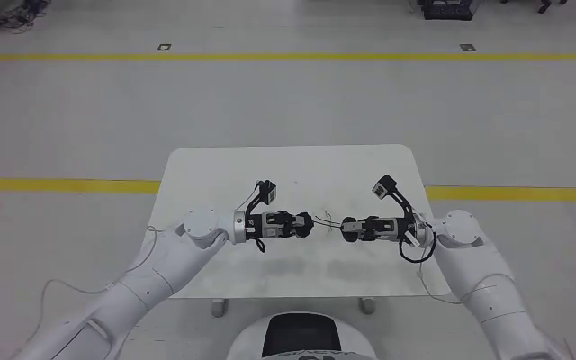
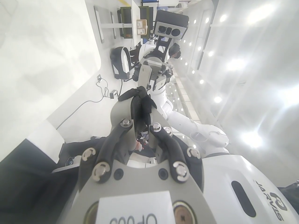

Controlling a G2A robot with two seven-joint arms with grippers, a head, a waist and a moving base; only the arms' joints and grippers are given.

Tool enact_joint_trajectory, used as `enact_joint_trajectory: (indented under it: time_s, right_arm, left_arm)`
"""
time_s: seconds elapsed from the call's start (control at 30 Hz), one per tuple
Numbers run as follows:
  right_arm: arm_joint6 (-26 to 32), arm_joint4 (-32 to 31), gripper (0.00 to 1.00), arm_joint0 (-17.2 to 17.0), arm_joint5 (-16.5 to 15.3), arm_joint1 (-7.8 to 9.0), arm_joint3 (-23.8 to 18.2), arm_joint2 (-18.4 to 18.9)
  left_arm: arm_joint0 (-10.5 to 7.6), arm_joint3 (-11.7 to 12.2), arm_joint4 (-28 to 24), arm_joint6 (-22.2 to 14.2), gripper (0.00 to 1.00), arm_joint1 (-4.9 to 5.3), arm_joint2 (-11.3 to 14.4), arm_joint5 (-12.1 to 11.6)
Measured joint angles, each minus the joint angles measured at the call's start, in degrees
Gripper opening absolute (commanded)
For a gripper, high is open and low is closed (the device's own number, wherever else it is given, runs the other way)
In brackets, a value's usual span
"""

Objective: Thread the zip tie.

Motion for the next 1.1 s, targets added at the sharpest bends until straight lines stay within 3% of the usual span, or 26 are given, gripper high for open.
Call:
enact_joint_trajectory:
  time_s: [0.2, 0.3, 0.67, 0.7, 0.77, 0.83, 1.1]
  right_arm:
    - [0.0, -0.1, 0.07, -0.02, 0.0, -0.08, 0.06, 0.07]
    - [0.0, -0.17, 0.0, -0.04, 0.0, -0.09, 0.12, 0.08]
    - [0.0, -0.58, 0.0, -0.02, 0.0, -0.18, 0.57, 0.39]
    - [0.0, -0.6, 0.0, -0.02, 0.0, -0.19, 0.6, 0.41]
    - [0.0, -0.67, 0.0, -0.01, 0.0, -0.21, 0.67, 0.43]
    - [0.0, -0.7, 0.0, 0.03, 0.0, -0.23, 0.8, 0.45]
    - [0.0, -0.29, 0.0, 0.21, 0.0, -0.23, 1.31, 0.43]
  left_arm:
    - [0.18, 0.01, 0.31, -0.11, 0.0, -0.15, -0.29, 0.12]
    - [0.27, 0.01, 0.47, -0.16, 0.0, -0.23, -0.44, 0.19]
    - [0.52, 0.01, 0.97, -0.27, 0.0, -0.51, -0.91, 0.38]
    - [0.54, 0.02, 1.01, -0.28, 0.28, -0.53, -0.96, 0.38]
    - [0.58, 0.03, 1.08, -0.31, 0.45, -0.58, -1.06, 0.36]
    - [0.63, 0.05, 1.11, -0.42, 1.0, -0.63, -1.18, 0.28]
    - [0.87, 0.25, 0.98, -1.08, 1.0, -0.75, -1.67, -0.14]
